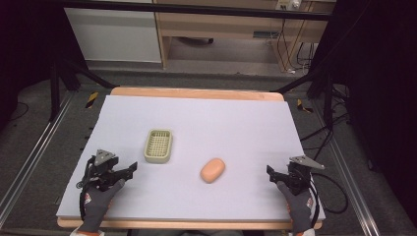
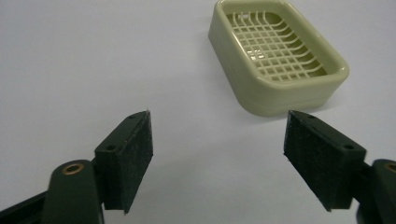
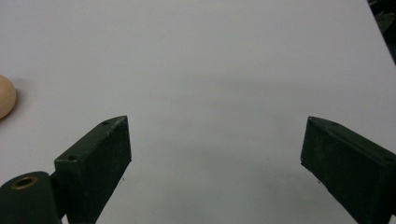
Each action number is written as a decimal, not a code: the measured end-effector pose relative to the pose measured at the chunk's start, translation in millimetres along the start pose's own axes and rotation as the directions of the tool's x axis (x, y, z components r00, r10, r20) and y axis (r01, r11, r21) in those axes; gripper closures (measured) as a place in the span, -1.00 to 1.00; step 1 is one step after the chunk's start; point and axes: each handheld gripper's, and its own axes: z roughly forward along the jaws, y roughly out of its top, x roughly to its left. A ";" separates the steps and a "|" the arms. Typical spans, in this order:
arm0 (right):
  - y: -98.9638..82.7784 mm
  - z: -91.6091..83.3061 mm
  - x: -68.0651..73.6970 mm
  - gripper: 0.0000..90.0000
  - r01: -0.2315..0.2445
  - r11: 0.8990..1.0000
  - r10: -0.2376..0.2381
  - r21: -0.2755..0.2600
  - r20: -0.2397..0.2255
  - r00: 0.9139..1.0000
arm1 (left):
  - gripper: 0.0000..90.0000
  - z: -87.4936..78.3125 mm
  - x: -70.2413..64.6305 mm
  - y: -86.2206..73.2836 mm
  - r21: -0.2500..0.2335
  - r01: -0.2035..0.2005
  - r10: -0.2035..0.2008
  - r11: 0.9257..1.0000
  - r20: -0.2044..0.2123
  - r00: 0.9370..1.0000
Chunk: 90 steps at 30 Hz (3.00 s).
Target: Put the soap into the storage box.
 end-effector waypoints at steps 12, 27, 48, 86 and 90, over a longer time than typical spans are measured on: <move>-2.6 1.8 9.7 -0.78 0.065 0.997 -0.064 0.032 -0.015 0.998 | -0.30 -3.5 -13.9 3.5 -0.011 -0.025 0.025 1.000 0.028 0.999; -3.4 -0.3 9.8 -0.79 0.064 0.998 -0.063 0.024 -0.022 0.998 | -0.30 -3.8 -30.3 5.8 -0.007 -0.060 0.061 0.998 0.074 0.995; -3.3 -1.9 12.4 -0.81 0.069 0.998 -0.069 -0.003 -0.028 0.997 | -0.42 6.2 -57.2 7.7 0.009 -0.120 0.117 0.993 0.130 0.984; -3.2 -4.5 14.9 -0.82 0.069 0.997 -0.069 -0.024 -0.019 0.997 | -0.42 17.2 -109.1 55.7 -0.057 -0.206 0.214 0.977 0.196 0.957; -3.1 -4.4 15.2 -0.82 0.070 0.997 -0.071 -0.024 -0.020 0.997 | -0.42 23.3 -117.1 58.4 -0.057 -0.200 0.208 0.978 0.209 0.956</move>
